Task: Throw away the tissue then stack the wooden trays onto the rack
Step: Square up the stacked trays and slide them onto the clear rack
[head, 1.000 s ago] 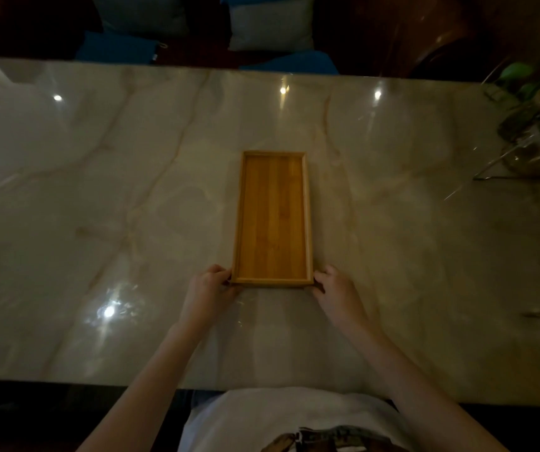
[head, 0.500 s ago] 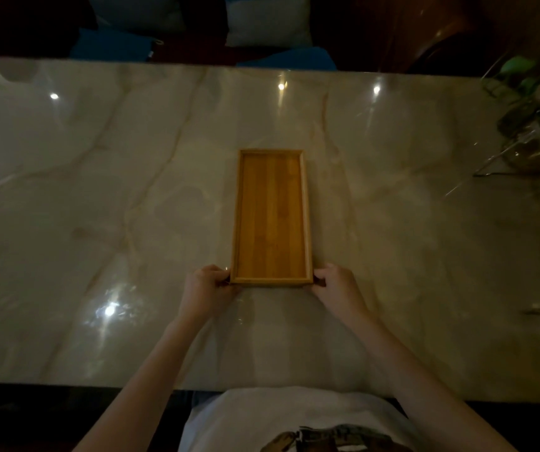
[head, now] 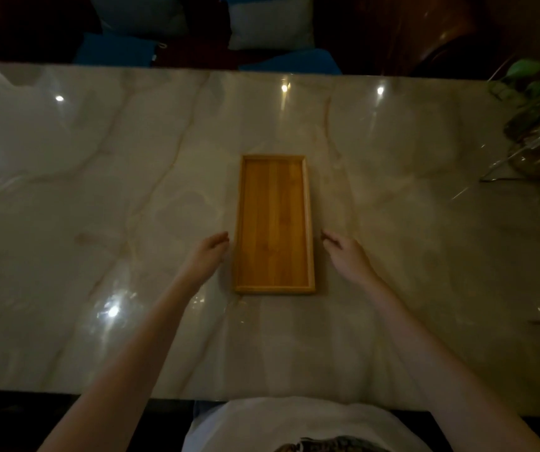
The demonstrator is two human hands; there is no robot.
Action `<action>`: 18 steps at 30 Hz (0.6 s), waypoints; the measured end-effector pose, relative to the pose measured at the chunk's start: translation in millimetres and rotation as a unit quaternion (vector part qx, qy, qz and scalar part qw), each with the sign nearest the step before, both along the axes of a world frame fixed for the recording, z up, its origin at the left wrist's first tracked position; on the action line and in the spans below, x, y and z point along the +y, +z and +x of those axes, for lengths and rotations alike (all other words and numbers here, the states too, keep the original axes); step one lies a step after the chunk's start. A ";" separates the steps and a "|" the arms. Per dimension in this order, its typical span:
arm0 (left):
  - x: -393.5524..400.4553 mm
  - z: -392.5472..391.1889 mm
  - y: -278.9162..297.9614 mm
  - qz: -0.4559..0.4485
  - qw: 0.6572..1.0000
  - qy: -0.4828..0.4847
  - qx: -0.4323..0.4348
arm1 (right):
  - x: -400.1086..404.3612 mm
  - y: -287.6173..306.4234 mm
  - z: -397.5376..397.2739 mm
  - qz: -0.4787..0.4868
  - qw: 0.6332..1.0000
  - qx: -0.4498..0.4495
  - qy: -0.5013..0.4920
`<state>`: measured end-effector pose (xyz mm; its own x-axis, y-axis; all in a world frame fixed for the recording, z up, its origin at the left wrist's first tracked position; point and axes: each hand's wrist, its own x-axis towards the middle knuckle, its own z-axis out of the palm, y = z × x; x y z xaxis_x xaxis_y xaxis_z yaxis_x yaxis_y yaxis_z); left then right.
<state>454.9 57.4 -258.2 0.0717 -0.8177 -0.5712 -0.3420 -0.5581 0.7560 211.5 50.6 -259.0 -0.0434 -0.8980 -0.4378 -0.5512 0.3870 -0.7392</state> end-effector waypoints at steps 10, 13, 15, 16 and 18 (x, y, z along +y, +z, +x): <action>-15.4 -37.8 10.3 -0.024 0.981 0.102 0.161 | -33.3 -55.0 22.7 0.094 0.946 -0.272 -0.151; -16.8 -35.2 1.8 -0.027 0.976 0.090 0.197 | -30.1 -24.2 32.0 0.092 0.946 -0.265 -0.162; -17.9 -33.1 -0.3 -0.014 0.974 0.100 0.202 | -28.9 -6.8 34.6 0.089 0.956 -0.236 -0.148; -18.3 -33.0 -1.7 -0.010 0.974 0.097 0.206 | -27.6 -1.1 35.1 0.088 0.959 -0.228 -0.142; -17.0 -33.0 0.1 -0.006 0.975 0.090 0.205 | -26.8 2.9 34.2 0.084 0.957 -0.242 -0.137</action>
